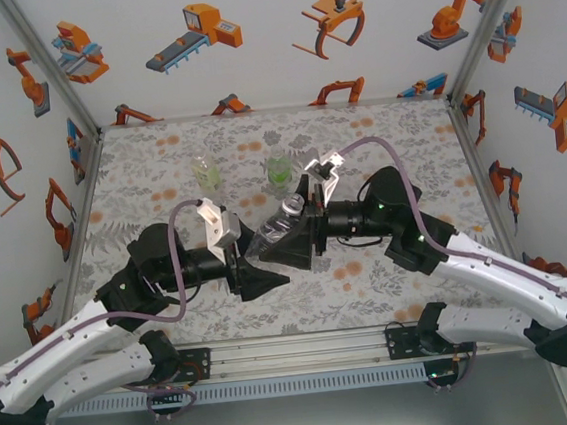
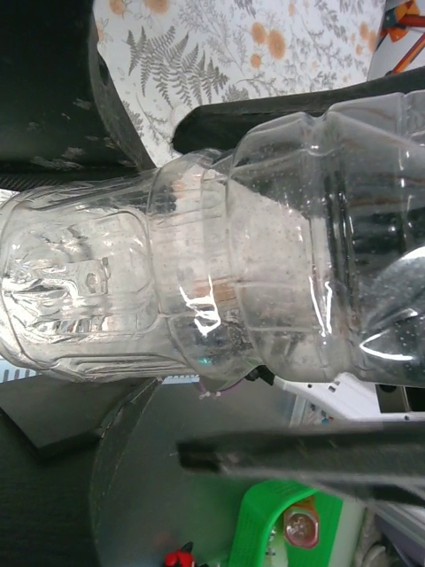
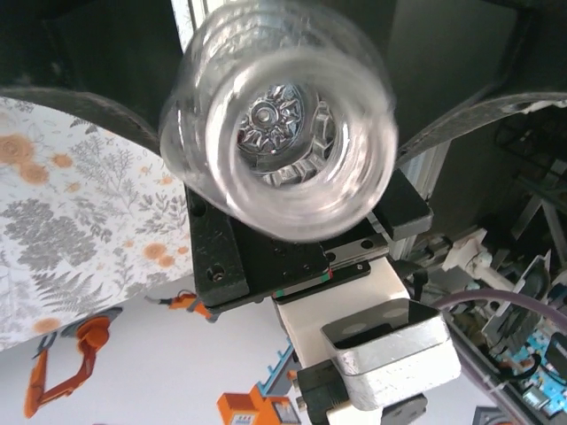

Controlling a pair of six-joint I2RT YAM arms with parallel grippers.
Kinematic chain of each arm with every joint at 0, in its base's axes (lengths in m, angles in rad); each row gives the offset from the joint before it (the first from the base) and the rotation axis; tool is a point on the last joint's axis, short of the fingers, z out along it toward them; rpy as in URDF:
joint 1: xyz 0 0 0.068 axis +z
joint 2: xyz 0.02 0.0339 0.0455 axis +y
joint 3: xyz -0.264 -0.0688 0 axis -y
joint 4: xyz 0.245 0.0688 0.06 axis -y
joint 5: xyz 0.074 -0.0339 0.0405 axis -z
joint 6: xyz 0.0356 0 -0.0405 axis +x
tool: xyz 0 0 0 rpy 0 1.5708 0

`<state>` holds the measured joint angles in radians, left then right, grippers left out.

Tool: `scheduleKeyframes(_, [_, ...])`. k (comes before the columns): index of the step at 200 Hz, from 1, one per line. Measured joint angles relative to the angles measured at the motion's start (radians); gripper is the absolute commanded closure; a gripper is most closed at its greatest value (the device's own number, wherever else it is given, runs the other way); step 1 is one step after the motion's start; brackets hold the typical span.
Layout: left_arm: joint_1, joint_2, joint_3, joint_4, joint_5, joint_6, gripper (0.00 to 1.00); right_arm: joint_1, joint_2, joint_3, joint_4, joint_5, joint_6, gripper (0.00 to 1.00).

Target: Screw on the bottle caps

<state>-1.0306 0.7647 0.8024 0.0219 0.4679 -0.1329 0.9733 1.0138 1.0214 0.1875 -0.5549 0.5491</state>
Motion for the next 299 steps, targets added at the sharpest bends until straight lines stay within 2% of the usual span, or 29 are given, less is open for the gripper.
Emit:
scheduleKeyframes(46, [0.003, -0.011, 0.000, 0.028, -0.012, 0.000, 0.47, 0.000, -0.044, -0.015, 0.109, 0.101, 0.041, 0.28])
scheduleKeyframes(68, [0.003, -0.012, 0.000, 0.043, -0.014, 0.000, 0.46, 0.000, -0.044, -0.022, 0.148, 0.117, 0.062, 0.40])
scheduleKeyframes(79, [0.002, -0.012, 0.001, 0.048, -0.015, 0.000, 0.41, 0.000, -0.042, -0.026, 0.159, 0.127, 0.068, 0.46])
scheduleKeyframes(106, [0.003, -0.010, 0.002, 0.053, -0.019, -0.002, 0.19, 0.000, -0.041, -0.031, 0.170, 0.131, 0.080, 0.61])
scheduleKeyframes(117, [0.003, -0.006, 0.005, 0.053, -0.025, -0.008, 0.16, 0.000, -0.041, -0.033, 0.167, 0.130, 0.080, 0.65])
scheduleKeyframes(141, [0.003, 0.004, 0.027, 0.043, -0.034, -0.008, 0.14, 0.000, -0.041, -0.033, 0.143, 0.127, 0.076, 0.67])
scheduleKeyframes(226, [0.003, 0.064, 0.116, 0.008, -0.022, -0.008, 0.21, 0.001, -0.040, -0.033, 0.063, 0.094, 0.053, 0.68])
scheduleKeyframes(281, [0.003, 0.090, 0.116, 0.007, 0.002, -0.015, 0.41, 0.003, -0.040, -0.033, 0.063, 0.093, 0.048, 0.68])
scheduleKeyframes(288, [0.003, 0.089, 0.116, 0.007, 0.002, -0.019, 0.44, 0.003, -0.040, -0.033, 0.063, 0.092, 0.043, 0.63])
scheduleKeyframes(299, [0.003, 0.089, 0.116, 0.006, 0.001, -0.025, 0.44, 0.003, -0.040, -0.033, 0.063, 0.093, 0.029, 0.41])
